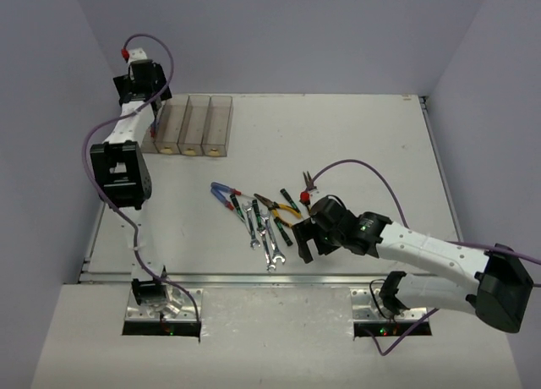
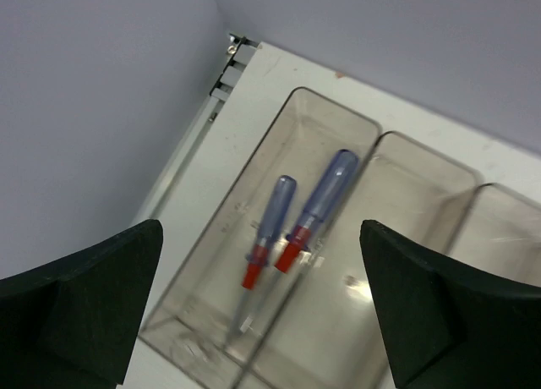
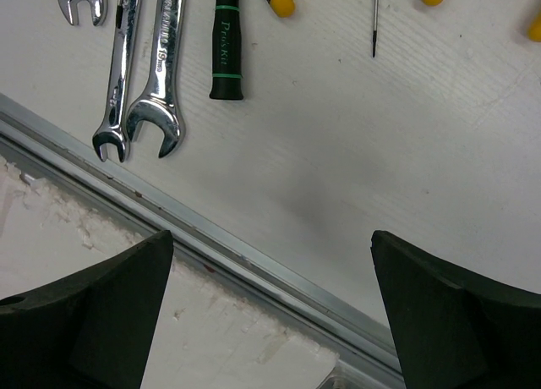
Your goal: Sort the tools into containers
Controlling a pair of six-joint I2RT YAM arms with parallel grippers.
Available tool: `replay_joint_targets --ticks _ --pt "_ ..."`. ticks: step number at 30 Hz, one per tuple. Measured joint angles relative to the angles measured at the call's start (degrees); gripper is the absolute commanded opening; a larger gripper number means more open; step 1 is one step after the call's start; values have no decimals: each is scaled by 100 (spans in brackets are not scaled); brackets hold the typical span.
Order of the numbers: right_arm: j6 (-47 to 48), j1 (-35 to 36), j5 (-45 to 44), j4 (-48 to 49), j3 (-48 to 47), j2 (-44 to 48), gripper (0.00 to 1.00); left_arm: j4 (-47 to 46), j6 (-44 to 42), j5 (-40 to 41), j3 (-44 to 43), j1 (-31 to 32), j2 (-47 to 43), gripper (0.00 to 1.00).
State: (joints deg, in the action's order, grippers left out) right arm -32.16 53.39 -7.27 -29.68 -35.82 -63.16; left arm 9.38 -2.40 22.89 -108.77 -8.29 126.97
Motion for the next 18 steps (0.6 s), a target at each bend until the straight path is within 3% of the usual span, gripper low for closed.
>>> replay_joint_targets --ticks 3,7,10,14,16,18 --pt "9 0 -7 63 -23 -75 99 428 1308 56 198 125 -852 100" --pt "-1 0 -28 121 -86 -234 99 168 2886 -245 2552 448 -3450 100" --pt "-88 4 -138 139 -86 -227 99 77 3533 445 3995 1352 -4824 100" --pt "-211 4 -311 150 -86 -164 99 379 4325 1138 4502 2989 -5035 97" --pt "-280 4 -361 148 -86 -122 99 730 4888 1236 4785 3449 -4686 91" --pt "-340 4 -406 148 -84 -86 99 1142 5403 1245 5185 3608 -4467 79"
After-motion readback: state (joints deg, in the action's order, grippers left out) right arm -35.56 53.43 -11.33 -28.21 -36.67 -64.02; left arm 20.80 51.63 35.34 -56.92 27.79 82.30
